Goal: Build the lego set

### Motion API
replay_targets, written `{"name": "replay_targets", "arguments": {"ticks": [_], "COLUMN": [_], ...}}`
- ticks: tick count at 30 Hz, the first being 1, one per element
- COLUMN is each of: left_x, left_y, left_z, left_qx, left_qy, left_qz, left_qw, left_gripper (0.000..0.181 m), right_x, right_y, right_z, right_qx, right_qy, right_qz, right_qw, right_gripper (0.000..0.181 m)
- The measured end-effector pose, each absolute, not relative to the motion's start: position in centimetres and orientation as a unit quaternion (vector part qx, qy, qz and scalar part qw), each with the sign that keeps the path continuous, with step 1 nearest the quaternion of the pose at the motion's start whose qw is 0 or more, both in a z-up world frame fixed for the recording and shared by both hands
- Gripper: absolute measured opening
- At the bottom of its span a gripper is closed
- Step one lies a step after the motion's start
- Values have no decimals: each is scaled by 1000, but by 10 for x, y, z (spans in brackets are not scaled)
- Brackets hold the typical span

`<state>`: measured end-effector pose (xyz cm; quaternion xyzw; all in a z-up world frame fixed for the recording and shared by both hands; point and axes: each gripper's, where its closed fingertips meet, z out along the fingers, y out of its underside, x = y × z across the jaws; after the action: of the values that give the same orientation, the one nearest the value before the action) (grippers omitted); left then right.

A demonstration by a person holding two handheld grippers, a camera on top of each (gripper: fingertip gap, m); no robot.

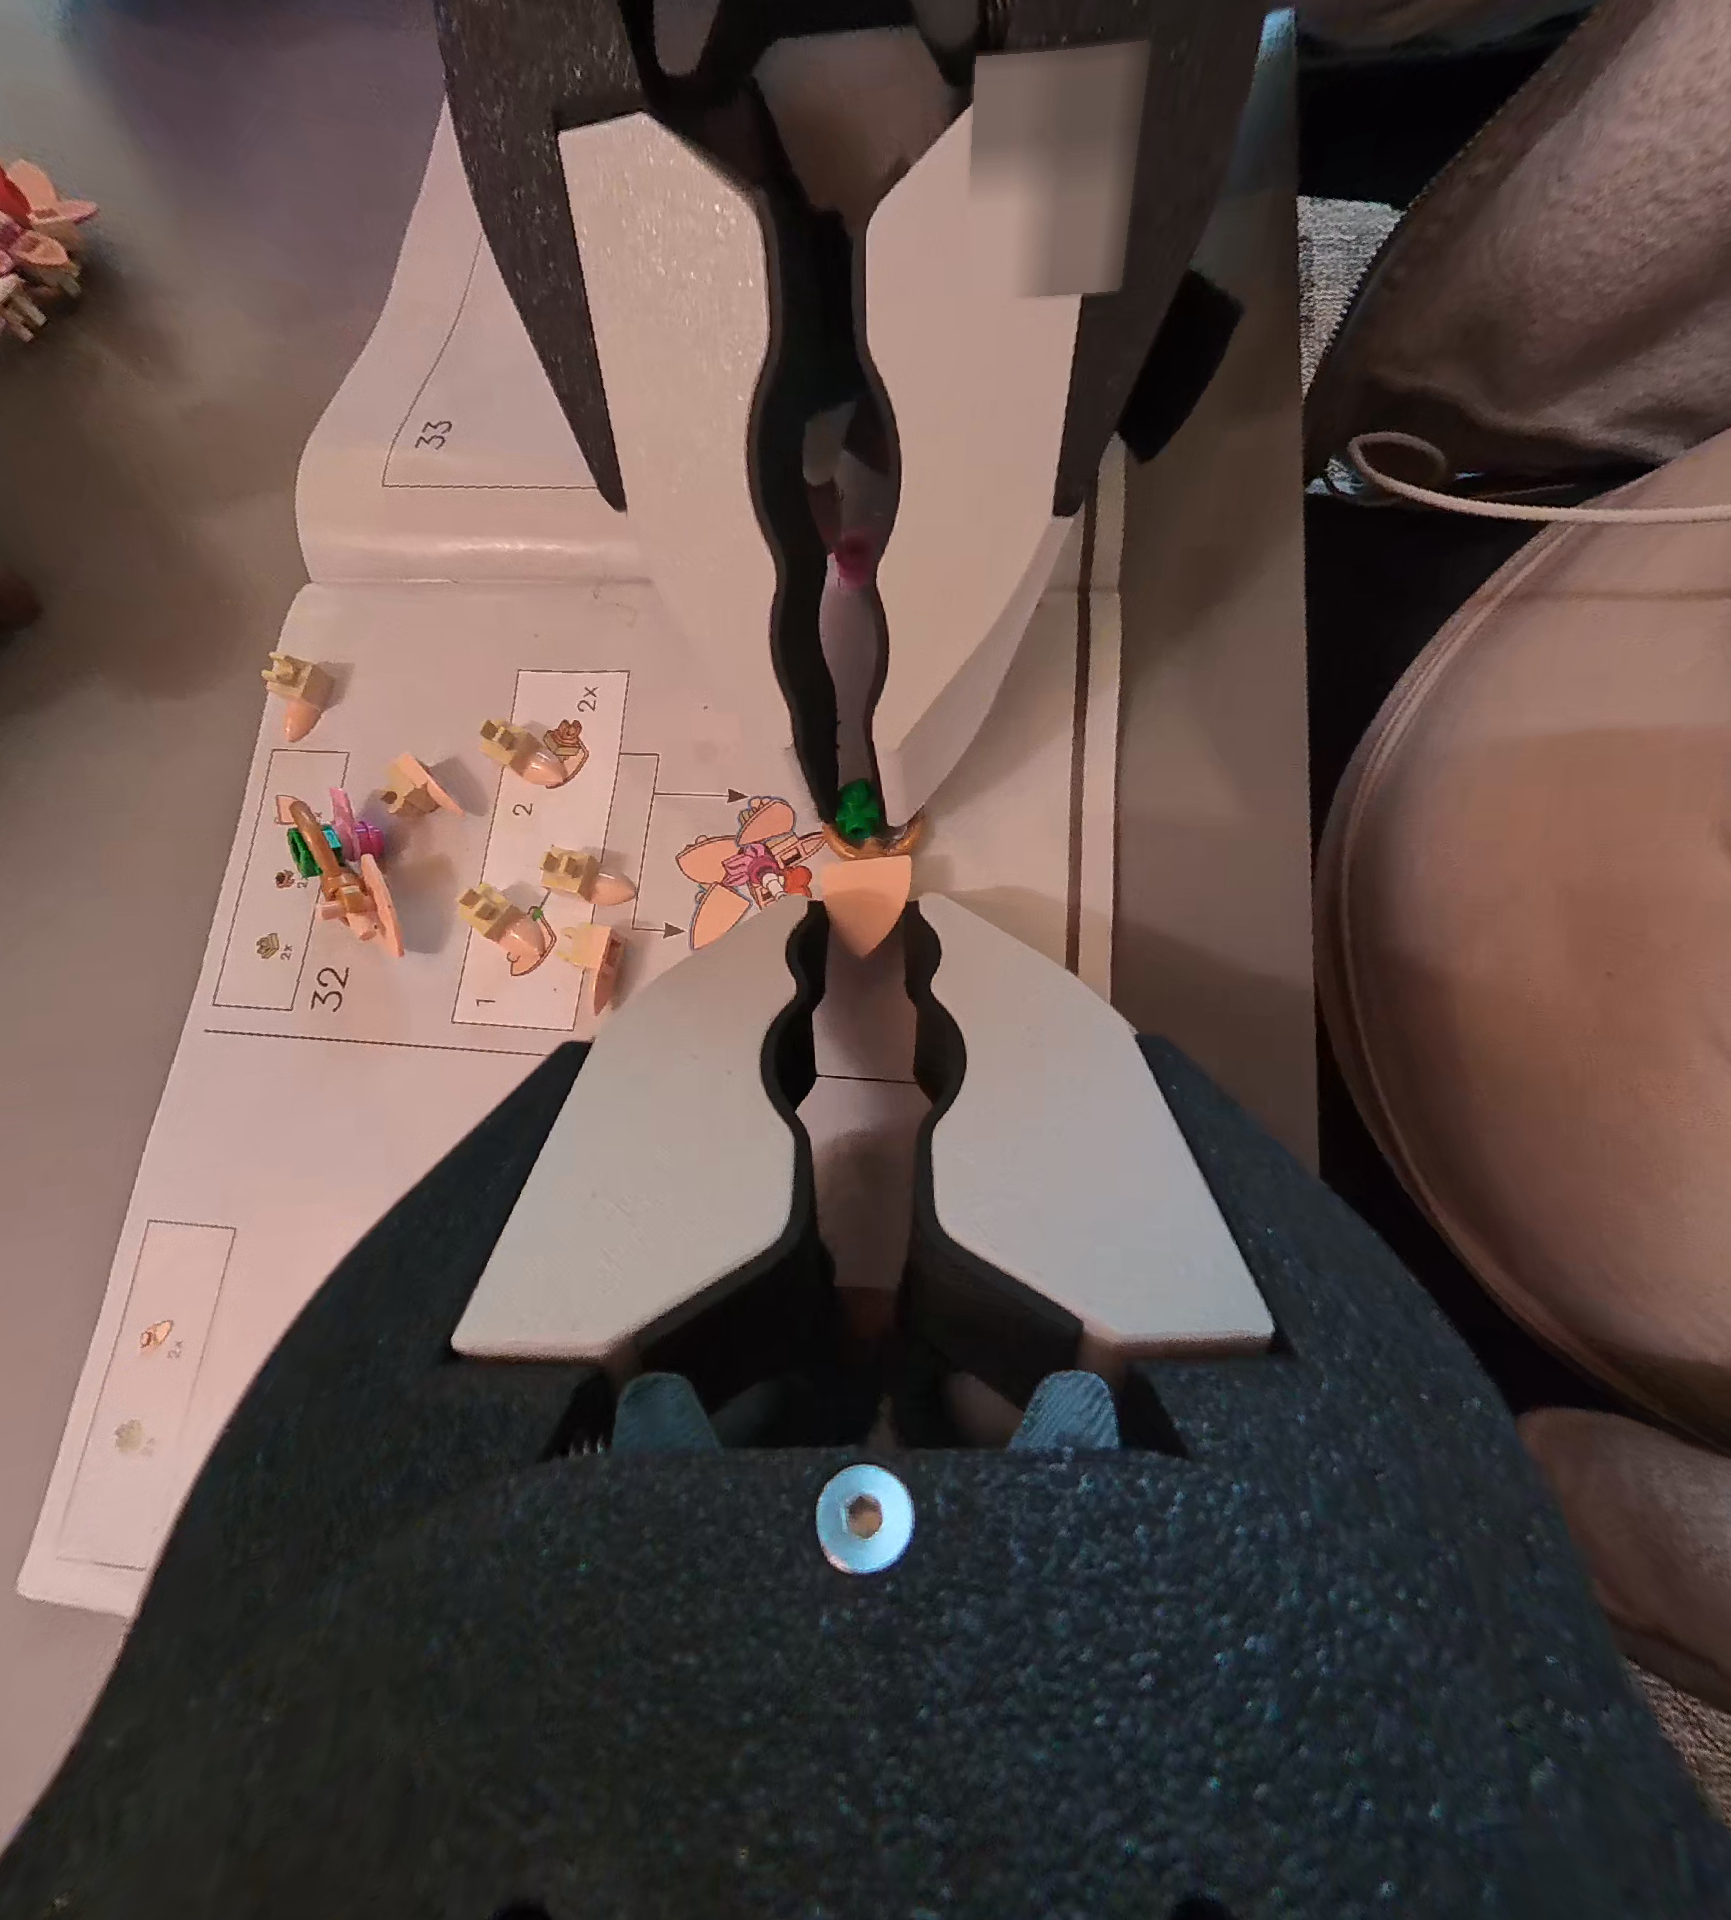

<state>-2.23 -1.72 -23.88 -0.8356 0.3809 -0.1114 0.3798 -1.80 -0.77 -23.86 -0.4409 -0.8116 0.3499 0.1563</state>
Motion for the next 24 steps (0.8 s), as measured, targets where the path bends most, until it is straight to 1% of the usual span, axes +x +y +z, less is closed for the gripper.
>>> {"name": "replay_targets", "arguments": {"ticks": [7, 10, 17, 22, 24], "left_x": [-22, -22, -22, -22, -22], "left_y": [-17, -18, -18, -18, -18], "left_z": [-239, -239, -239, -239, -239], "left_qx": [-840, -840, -842, -843, -844], "left_qy": [371, 370, 366, 365, 364], "left_qz": [-112, -112, -112, -111, -112], "left_qw": [381, 381, 380, 379, 378], "left_gripper": [13, 13, 12, 12, 12], "right_x": [-17, -15, -15, -11, -10], "right_y": [-8, -11, -11, -13, -10], "right_z": [-239, -239, -237, -231, -229], "right_qx": [-440, -433, -434, -437, -440], "right_qy": [-820, -828, -830, -819, -816], "right_qz": [330, 322, 318, 341, 343], "right_qw": [158, 151, 148, 145, 149], "right_gripper": [8, 14, 13, 13, 10]}}
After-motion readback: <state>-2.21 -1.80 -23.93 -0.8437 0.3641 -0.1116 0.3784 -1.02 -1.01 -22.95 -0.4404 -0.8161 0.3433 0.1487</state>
